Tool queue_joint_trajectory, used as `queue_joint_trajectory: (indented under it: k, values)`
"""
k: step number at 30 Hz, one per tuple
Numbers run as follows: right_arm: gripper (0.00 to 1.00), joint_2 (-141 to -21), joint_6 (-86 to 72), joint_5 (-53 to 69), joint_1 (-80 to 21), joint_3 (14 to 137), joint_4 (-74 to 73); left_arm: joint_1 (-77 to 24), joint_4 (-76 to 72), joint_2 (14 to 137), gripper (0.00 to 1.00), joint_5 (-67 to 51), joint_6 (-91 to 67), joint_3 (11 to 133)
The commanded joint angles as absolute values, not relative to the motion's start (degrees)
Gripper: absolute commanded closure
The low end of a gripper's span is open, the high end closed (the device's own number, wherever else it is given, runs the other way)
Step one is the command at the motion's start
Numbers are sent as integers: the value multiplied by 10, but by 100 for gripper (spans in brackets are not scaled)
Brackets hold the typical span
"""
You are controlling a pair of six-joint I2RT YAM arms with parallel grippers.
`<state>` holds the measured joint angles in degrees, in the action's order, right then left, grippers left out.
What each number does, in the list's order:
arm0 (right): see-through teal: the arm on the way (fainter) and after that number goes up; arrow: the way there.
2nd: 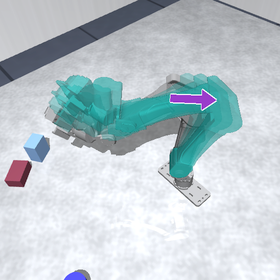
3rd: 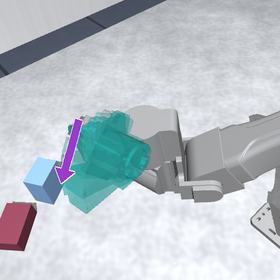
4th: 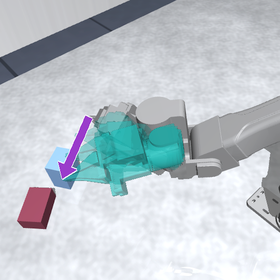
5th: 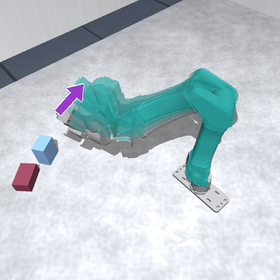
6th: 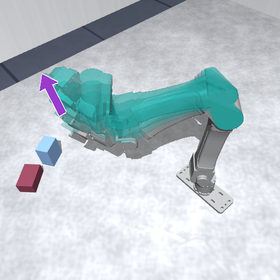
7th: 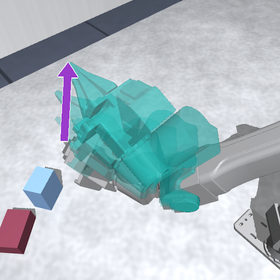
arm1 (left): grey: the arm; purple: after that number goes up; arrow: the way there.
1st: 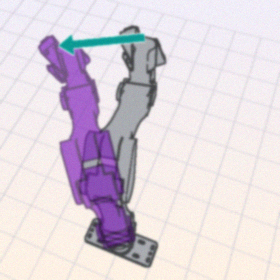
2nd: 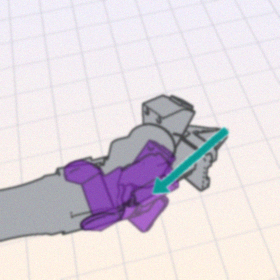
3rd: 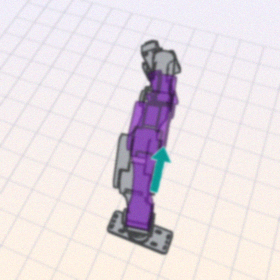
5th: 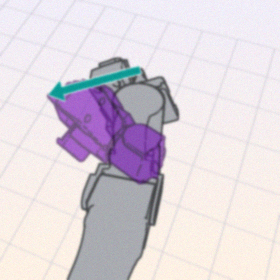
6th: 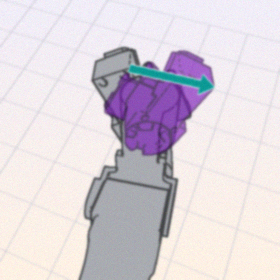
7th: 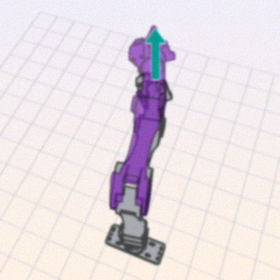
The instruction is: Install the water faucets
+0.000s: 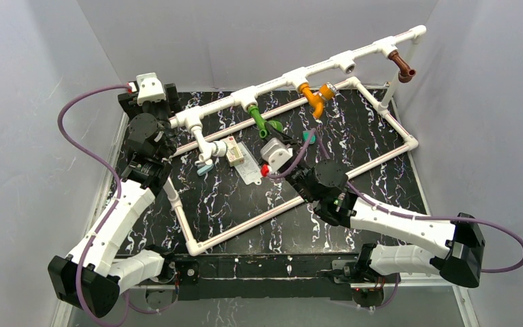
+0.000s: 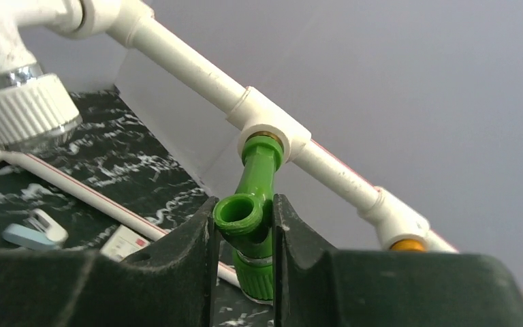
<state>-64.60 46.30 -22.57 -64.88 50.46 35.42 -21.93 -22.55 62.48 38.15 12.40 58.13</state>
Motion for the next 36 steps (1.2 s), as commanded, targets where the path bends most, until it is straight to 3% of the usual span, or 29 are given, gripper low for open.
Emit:
queue_joint_trajectory:
  k: [1,17,36]
  values:
    - [99,-646,145,-287,-646,517,474,-240,22,679,26,357,116,492]
    - [99,-665,-327,-405,-646,491,520,-240,24,683,26,355,115,493]
    - [99,-645,-892,-449,-646,497,349,-240,22,678,26,353,113,490]
